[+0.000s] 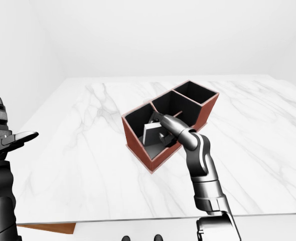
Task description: Pick up the book and place it in the left compartment of the caddy.
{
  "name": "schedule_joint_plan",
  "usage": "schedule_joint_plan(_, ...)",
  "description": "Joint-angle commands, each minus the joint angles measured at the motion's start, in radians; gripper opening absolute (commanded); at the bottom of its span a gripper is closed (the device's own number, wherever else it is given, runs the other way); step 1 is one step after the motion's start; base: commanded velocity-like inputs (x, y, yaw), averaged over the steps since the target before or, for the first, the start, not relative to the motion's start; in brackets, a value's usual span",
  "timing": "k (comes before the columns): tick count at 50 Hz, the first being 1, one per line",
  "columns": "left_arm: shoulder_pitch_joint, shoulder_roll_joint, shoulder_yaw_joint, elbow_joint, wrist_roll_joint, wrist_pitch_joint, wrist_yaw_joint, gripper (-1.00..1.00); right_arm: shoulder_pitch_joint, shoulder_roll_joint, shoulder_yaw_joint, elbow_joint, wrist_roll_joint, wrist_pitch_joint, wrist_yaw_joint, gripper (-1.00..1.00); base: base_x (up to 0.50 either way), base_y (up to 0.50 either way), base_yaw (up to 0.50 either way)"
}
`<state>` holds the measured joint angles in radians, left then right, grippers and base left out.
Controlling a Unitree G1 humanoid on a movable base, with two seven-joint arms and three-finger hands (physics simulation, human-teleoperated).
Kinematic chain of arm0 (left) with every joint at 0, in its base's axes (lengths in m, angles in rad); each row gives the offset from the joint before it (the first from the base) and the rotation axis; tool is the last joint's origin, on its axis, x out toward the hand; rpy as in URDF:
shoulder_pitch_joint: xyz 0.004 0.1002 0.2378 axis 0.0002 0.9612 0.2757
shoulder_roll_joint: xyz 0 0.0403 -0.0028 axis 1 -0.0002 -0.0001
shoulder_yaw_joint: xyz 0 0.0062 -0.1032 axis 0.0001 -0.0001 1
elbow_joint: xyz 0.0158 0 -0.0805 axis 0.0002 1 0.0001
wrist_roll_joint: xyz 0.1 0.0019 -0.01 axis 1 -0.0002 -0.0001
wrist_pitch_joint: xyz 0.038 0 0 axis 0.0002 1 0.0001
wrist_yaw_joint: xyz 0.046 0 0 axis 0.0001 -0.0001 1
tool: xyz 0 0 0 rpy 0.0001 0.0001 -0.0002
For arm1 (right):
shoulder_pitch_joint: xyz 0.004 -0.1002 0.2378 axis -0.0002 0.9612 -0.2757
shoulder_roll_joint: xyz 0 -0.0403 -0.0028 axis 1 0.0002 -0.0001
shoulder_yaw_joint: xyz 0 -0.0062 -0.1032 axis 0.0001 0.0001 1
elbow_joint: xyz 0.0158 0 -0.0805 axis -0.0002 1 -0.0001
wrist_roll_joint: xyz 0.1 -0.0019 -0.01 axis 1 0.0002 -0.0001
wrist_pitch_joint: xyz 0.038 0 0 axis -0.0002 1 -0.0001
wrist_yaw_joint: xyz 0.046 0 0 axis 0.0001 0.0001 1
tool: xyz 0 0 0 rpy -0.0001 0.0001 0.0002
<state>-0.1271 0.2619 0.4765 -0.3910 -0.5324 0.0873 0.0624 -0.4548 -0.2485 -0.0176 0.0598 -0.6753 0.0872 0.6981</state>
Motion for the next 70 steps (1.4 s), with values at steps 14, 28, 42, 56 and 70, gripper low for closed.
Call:
schedule_joint_plan(14,-0.001,-0.003,-0.003,0.007,0.0,0.0,-0.005,1.0,-0.021,0.004,-0.016,0.008,0.008,0.0,0.0,-1.0,0.0,0.0,0.0)
schedule_joint_plan(28,0.002,0.001,0.004,-0.02,-0.015,0.0,0.008,1.0,-0.038,0.023,-0.002,0.075,-0.013,0.0,0.0,-1.0,0.0,0.0,0.0)
schedule_joint_plan(42,0.0,0.0,0.0,0.003,-0.007,0.0,-0.002,1.0,-0.039,0.038,-0.001,0.093,-0.038,0.0,0.0,-1.0,0.0,0.0,0.0)
schedule_joint_plan(56,0.002,-0.002,0.0,-0.005,-0.006,0.0,-0.001,1.0,-0.054,0.03,-0.011,0.062,-0.076,0.0,0.0,-1.0,0.0,0.0,0.0)
schedule_joint_plan(70,0.003,0.0,0.002,-0.011,-0.012,0.0,0.001,1.0,-0.063,0.038,-0.012,0.07,-0.106,0.0,0.0,-1.0,0.0,0.0,0.0)
